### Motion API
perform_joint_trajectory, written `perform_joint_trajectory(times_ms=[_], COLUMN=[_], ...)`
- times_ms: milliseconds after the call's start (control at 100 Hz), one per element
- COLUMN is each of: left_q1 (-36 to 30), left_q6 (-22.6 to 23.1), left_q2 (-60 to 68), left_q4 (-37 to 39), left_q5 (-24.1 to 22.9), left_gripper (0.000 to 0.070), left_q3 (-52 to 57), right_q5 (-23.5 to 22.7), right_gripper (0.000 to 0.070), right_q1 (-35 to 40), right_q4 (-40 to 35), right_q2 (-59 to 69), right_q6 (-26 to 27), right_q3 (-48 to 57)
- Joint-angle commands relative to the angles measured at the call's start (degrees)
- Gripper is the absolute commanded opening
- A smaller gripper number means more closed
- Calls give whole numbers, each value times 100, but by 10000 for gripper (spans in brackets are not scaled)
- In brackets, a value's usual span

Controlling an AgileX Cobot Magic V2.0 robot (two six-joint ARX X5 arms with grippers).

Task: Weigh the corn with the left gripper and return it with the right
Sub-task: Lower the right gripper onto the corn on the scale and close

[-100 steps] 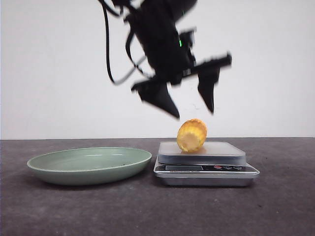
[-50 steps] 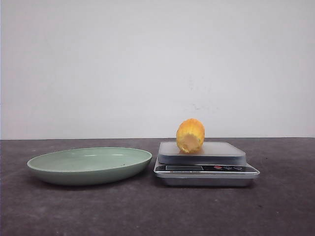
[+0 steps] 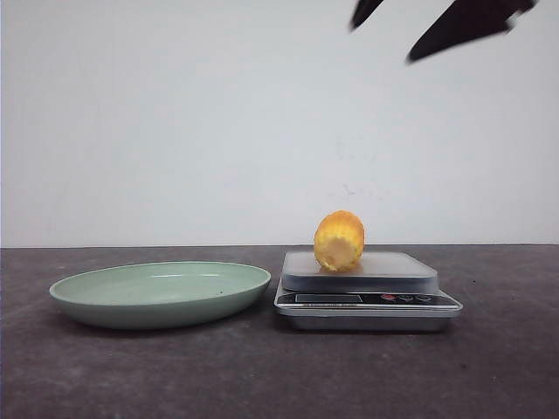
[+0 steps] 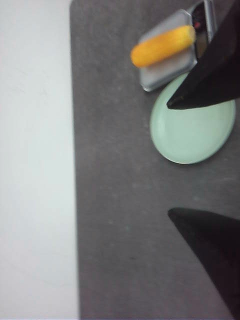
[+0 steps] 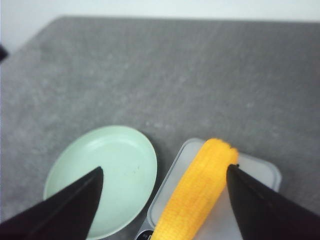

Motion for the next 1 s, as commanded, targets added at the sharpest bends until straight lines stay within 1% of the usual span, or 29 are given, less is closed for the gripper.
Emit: perform_joint_trajectory(times_ms=[0,100,200,280,380,700,730,760,790,800,810,880,930,940,990], left_q1=[-33,-33,-33,-33,-33,-33,-33,-33,-33,-33,-33,-33,-33,-33,-33], left_q6=[-297,-511,-671,-713,-713,-678,-675,-678,-678,-675,-675,-675,-675,-675,-673], left_q2=[-282,-719,-999,-1108,-1121,-1121,-1121,-1121,-1121,-1121,-1121,-1121,-1121,-1121,-1121], left_q4=[44,28,-48,-68,-66,-52,-55,-59,-66,-68,-68,-63,-63,-61,-66], left_q5=[-33,-28,-24,-9,-9,-11,-11,-11,-13,-15,-15,-15,-15,-15,-15], left_gripper=[351,351,351,352,352,352,352,352,352,352,352,352,352,352,352], left_q3=[-238,-796,-1211,-1427,-1488,-1488,-1488,-1488,-1488,-1488,-1488,-1488,-1488,-1488,-1488], right_q5=[201,503,566,721,866,931,946,970,1003,1014,1021,1130,1150,1150,1147], right_gripper=[524,524,524,524,524,514,478,419,348,307,293,119,9,0,0], right_q1=[170,299,345,348,348,385,398,420,437,450,452,490,494,494,496], right_q4=[142,249,391,415,411,450,450,452,459,463,468,514,525,527,527], right_q2=[374,876,1342,1666,2006,2590,2594,2599,2599,2599,2599,2599,2599,2599,2599], right_q6=[166,229,321,407,501,804,811,809,811,813,813,813,813,811,813], right_q3=[111,111,111,111,111,111,111,111,111,111,111,111,111,111,111])
